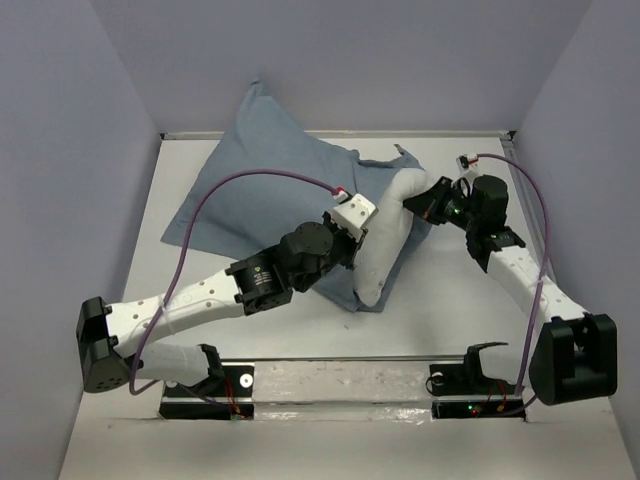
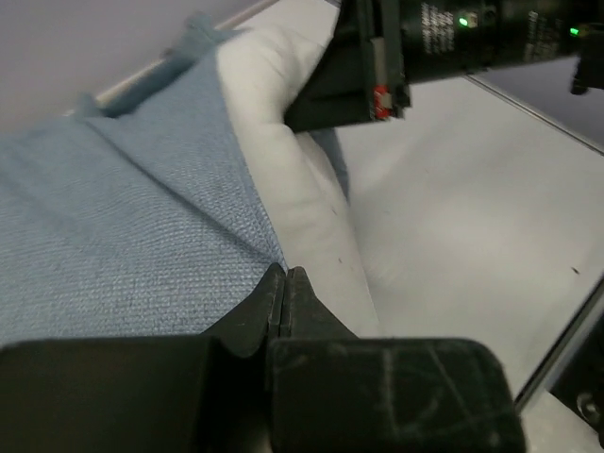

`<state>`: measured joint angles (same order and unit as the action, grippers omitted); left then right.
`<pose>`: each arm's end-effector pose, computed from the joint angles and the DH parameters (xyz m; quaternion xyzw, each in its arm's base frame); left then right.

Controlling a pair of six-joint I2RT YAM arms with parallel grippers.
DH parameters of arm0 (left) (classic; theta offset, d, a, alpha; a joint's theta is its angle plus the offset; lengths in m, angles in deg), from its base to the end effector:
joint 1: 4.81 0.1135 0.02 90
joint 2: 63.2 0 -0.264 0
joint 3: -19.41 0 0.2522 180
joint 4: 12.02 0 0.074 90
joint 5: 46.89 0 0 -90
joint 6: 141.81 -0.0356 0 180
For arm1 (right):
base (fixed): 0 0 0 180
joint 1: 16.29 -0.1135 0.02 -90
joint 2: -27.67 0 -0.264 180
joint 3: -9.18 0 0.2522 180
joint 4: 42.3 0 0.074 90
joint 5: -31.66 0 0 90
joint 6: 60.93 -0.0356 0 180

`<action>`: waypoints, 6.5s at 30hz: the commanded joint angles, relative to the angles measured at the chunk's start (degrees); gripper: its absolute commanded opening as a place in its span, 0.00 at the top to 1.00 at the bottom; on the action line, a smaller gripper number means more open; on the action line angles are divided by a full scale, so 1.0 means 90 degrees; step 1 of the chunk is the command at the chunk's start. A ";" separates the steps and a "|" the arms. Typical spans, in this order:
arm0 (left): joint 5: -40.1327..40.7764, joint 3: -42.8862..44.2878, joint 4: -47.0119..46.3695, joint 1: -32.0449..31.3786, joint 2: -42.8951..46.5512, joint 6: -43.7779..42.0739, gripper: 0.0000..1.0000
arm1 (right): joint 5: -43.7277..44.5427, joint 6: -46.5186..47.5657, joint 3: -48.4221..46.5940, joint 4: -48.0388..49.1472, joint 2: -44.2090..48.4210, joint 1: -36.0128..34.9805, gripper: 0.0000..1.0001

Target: Put the pillow into the pillowcase

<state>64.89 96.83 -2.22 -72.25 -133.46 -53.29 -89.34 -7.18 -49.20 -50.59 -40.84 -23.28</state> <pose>0.1227 -0.2609 0.3885 0.2943 0.6594 -0.2546 0.6433 0.2665 0.0511 0.2818 0.0462 0.7958 0.4092 0.4440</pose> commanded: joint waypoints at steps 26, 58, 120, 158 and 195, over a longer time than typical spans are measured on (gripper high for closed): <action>-0.0782 0.1568 0.0330 0.0335 -0.1237 0.0936 0.02 | 0.1325 0.0501 -0.0609 -0.0168 -0.0045 -0.0670 0.42; 0.0423 0.1102 -0.0281 0.1321 -0.1795 0.0856 1.00 | 0.1579 0.0610 0.0719 0.0231 0.0064 -0.0669 0.69; -0.1630 -0.1430 -0.2294 0.2103 0.1646 0.2704 1.00 | 0.2078 0.0336 0.1323 0.4452 -0.1803 -0.2173 1.00; -0.2335 -0.1665 -0.2842 0.2161 0.2172 0.3535 1.00 | 0.1267 -0.1041 0.1567 0.6912 -0.2887 -0.2369 1.00; -0.3992 -0.2718 -0.5242 0.2278 0.1957 0.5514 1.00 | 0.1803 0.0455 0.0456 0.5629 -0.3510 -0.2740 0.29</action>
<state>33.86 72.02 -31.97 -51.55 -115.75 -10.34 -74.74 -3.05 -42.91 -10.20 -69.86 -46.99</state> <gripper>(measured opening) 0.081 0.747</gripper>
